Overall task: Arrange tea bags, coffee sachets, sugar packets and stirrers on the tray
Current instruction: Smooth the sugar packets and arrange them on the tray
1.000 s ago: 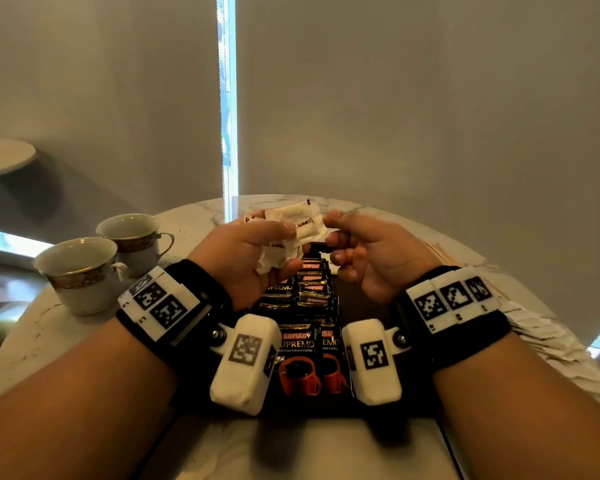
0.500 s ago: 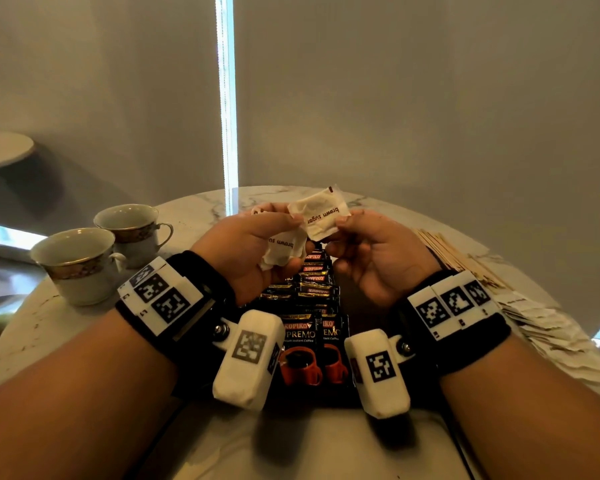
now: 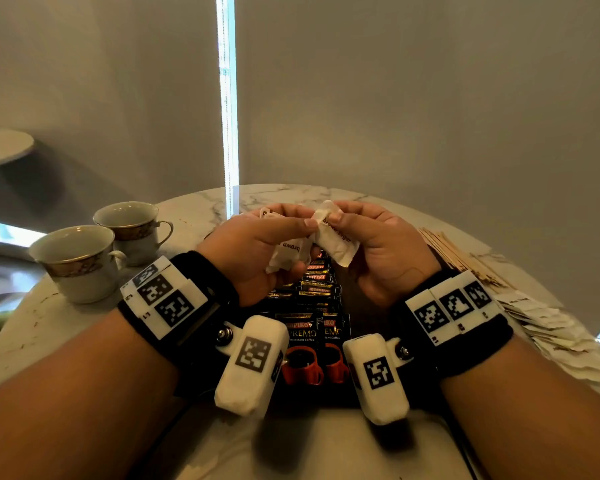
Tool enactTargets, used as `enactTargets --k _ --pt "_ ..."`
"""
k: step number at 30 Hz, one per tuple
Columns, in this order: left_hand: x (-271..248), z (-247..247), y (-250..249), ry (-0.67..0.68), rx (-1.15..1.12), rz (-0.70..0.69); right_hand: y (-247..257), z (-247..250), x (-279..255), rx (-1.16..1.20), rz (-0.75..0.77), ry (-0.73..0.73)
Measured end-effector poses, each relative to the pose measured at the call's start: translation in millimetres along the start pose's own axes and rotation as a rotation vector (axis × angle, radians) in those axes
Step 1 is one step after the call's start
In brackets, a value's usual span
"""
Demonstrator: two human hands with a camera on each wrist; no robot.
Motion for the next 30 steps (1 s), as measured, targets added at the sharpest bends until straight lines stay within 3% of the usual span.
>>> enactTargets --k 7,11,17,22,30 --pt "3 9 -4 -0.068 -0.047 -0.041 -1 7 -3 -0.218 -0.068 -0.005" --pt "3 11 -3 -0.079 -0.064 -0.032 7 16 3 -0.23 -0.056 -0.051" --pt "3 17 -7 -0.116 -0.1 -0.044 9 67 20 -0.053 -0.097 -0.312" --pt "4 21 -8 -0.128 -0.113 -0.048 -15 102 25 -0.016 -0.237 -0.451" --pt "5 26 -8 -0.159 -0.109 -0.053 -38 108 22 -0.134 -0.386 -0.438"
Point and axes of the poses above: each hand's wrist, its own x-axis towards the middle knuckle, its own z-axis out of the back of the hand, y = z × x, the point moved 8 cm from there along x, towards the middle knuckle, and after that the axes turned 7 degrees about z, right-handed, at the moved point
